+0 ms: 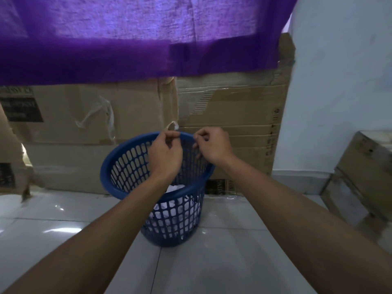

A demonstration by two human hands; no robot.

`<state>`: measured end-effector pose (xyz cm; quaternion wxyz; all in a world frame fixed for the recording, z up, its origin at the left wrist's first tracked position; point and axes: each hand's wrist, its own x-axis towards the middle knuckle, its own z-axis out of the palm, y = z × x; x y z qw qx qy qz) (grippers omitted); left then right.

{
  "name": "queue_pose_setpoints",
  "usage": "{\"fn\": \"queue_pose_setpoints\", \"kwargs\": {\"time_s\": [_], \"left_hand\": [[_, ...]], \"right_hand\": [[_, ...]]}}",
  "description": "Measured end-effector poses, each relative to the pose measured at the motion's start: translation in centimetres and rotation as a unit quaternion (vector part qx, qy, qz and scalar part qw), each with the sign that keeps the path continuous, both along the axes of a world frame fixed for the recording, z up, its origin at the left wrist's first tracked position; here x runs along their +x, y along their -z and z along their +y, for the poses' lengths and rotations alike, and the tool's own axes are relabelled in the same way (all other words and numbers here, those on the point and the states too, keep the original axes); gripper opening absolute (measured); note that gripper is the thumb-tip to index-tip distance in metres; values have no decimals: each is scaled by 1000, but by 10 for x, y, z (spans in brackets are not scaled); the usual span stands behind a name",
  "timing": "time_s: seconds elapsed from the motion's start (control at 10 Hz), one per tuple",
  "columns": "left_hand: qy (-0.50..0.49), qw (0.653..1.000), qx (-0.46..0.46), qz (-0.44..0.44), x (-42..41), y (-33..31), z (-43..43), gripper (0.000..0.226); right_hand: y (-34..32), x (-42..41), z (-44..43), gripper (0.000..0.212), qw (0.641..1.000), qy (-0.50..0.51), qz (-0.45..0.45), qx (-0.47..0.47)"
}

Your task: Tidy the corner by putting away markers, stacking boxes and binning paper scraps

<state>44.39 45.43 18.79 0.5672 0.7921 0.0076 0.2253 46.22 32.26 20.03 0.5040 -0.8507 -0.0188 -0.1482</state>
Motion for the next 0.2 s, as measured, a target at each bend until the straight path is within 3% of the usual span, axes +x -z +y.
{"fn": "queue_pose_setpoints", "kwargs": {"time_s": [0.2], "left_hand": [[60,998,29,-5,-7,-3,-53,17]], "right_hand": [[0,-25,-58,18,994,85,-55,-33]]}}
